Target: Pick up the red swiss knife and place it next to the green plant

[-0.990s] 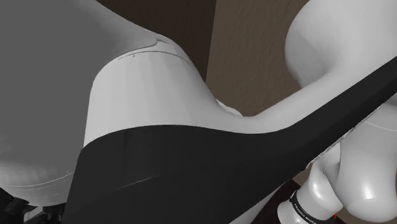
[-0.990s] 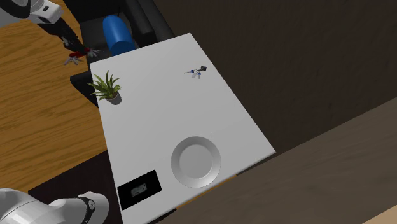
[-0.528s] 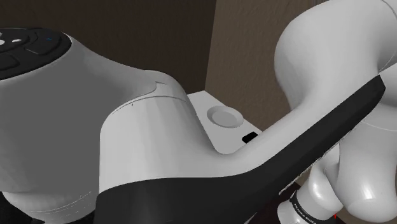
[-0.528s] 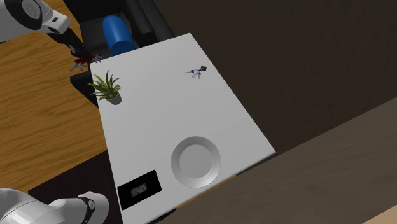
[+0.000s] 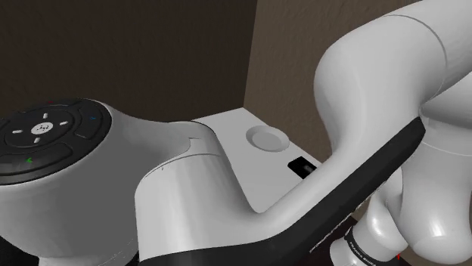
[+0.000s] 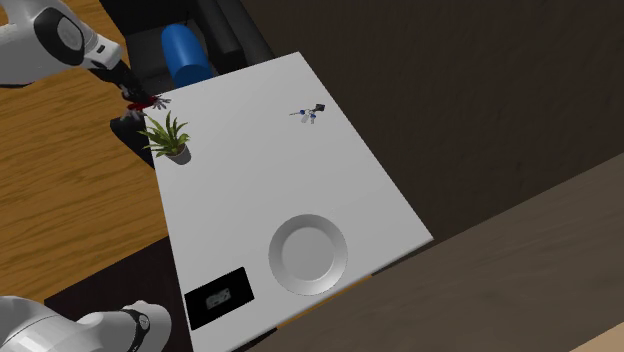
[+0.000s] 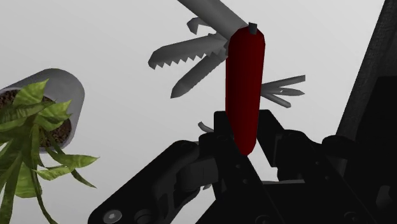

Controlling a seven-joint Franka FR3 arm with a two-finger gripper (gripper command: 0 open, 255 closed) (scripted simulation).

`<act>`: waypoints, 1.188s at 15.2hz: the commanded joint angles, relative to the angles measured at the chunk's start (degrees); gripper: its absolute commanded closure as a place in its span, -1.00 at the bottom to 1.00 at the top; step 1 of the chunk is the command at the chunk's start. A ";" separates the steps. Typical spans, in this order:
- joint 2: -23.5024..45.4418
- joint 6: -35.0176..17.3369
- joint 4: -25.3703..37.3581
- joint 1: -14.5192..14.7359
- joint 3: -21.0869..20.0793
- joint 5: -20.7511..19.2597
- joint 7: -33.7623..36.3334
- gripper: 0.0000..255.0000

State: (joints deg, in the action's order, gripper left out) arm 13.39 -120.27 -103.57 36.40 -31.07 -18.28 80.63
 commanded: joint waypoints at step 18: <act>5.37 -9.83 -5.68 1.08 1.81 -5.16 4.49 1.00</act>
State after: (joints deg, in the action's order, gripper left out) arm 18.77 -130.01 -109.16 37.47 -29.27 -23.41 85.06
